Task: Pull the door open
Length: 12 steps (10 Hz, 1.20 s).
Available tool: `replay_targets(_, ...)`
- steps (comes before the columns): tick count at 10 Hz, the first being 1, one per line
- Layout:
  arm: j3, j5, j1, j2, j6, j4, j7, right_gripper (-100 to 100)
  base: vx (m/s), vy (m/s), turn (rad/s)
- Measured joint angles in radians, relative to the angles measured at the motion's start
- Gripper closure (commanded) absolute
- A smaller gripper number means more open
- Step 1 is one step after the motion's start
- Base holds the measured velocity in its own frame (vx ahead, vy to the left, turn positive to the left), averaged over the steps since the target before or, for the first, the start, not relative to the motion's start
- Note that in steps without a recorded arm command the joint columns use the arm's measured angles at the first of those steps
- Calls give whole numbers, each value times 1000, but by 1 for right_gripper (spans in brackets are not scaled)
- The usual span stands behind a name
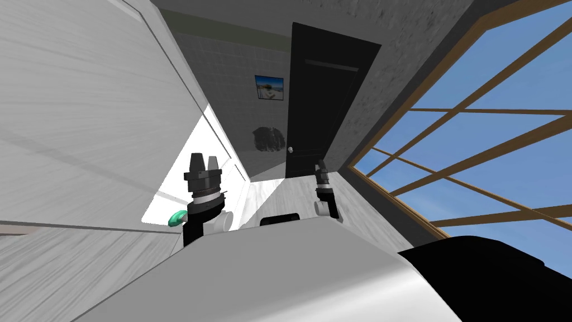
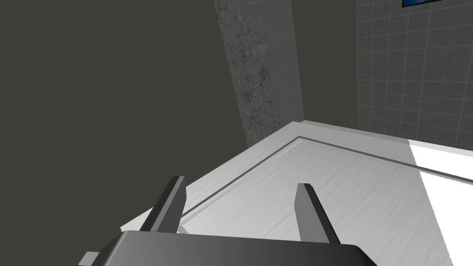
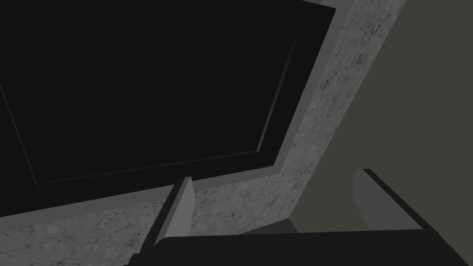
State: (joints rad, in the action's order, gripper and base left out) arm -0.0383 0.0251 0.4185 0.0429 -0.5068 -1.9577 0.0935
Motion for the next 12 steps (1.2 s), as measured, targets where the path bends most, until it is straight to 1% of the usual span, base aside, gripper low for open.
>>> replay_targets(1,-6,6,-8,8,-7,22,15,-100,98,17,-28)
replay_targets(2,-8,14,-15,10,-16,46,34,-100,99,11,-25)
replay_targets(3,-6,23,-17,11,-21,59,54,-100,103,18,-22)
replay_targets(4,-10,30,-28,17,-25,81,72,-100,104,16,-24)
replay_targets(5,-11,40,-37,17,-32,106,94,-100,92,8,-27)
replay_targets(7,-14,57,-51,23,-50,152,136,-100,89,16,-27)
replay_targets(9,-19,74,-58,30,-70,197,175,-100,112,29,-31)
replay_targets(12,-25,102,-84,38,-88,266,241,-100,99,8,-29)
